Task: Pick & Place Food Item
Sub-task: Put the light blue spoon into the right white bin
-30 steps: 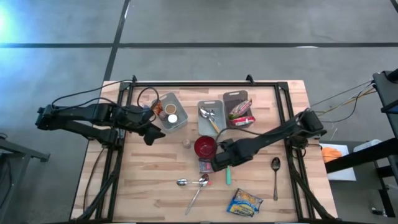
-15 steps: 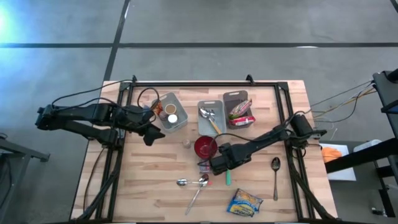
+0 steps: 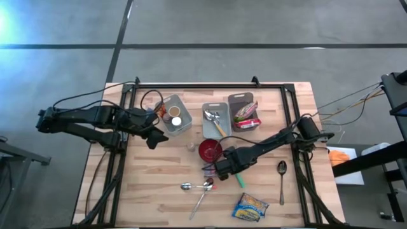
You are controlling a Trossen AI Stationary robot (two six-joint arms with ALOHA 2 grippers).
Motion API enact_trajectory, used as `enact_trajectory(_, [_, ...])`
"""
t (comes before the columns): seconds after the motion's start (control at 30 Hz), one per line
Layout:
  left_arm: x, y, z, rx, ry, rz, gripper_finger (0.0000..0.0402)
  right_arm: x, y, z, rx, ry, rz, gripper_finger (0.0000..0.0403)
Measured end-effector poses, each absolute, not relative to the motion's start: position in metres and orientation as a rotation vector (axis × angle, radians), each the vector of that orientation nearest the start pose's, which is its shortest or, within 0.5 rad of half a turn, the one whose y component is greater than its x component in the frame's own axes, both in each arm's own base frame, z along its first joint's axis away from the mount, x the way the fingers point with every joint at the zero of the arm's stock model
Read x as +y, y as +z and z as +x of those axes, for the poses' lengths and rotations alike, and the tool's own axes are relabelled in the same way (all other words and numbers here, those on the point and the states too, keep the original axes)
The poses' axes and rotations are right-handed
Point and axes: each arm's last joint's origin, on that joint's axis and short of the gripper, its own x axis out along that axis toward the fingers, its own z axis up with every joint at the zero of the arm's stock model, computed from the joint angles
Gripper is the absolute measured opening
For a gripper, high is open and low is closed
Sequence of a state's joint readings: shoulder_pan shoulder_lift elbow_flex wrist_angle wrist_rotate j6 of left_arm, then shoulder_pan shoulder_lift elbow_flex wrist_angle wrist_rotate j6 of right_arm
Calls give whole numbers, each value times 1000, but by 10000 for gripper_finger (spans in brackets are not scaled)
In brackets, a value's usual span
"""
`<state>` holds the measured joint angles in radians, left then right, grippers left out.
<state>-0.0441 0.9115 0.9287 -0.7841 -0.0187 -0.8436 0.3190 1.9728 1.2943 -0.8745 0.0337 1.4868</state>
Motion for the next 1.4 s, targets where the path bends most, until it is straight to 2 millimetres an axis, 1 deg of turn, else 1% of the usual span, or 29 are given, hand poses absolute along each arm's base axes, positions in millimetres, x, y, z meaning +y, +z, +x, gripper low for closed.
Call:
enact_trajectory(0.07, [-7,309,172,728,300,-777,246,110,149,332,1341,-907,884,30])
enact_trajectory(0.13, [-7,309,172,728,300,-776,246,108,162,326,1328,-908,872,30])
enact_trajectory(0.27, [-7,309,172,729,299,-775,246,103,196,311,1279,-897,829,30])
enact_trajectory(0.37, [-7,309,172,728,299,-775,246,97,229,299,1180,-856,827,30])
enact_trajectory(0.43, [-7,309,172,728,299,-775,246,91,252,292,1092,-790,786,30])
enact_trajectory(0.53, [-7,309,172,728,298,-775,246,74,279,282,973,-746,726,30])
enact_trajectory(0.67, [-7,310,172,722,292,-778,246,38,300,274,892,-761,702,30])
enact_trajectory(0.77, [-7,310,172,725,285,-781,246,11,308,278,859,-726,640,30])
enact_trajectory(0.9, [-7,310,172,726,285,-781,246,-27,312,291,801,-633,599,30])
enact_trajectory(1.0, [-7,310,172,725,285,-781,246,-57,307,301,763,-610,622,30])
enact_trajectory(1.07, [-7,310,172,726,286,-781,246,-74,301,305,766,-613,637,30])
enact_trajectory(1.13, [-7,310,172,727,285,-781,246,-86,296,311,758,-592,622,30])
enact_trajectory(1.27, [-7,310,172,727,286,-782,246,-97,287,329,776,-532,591,30])
enact_trajectory(1.4, [-7,310,172,726,286,-783,246,-108,272,350,866,-498,564,30])
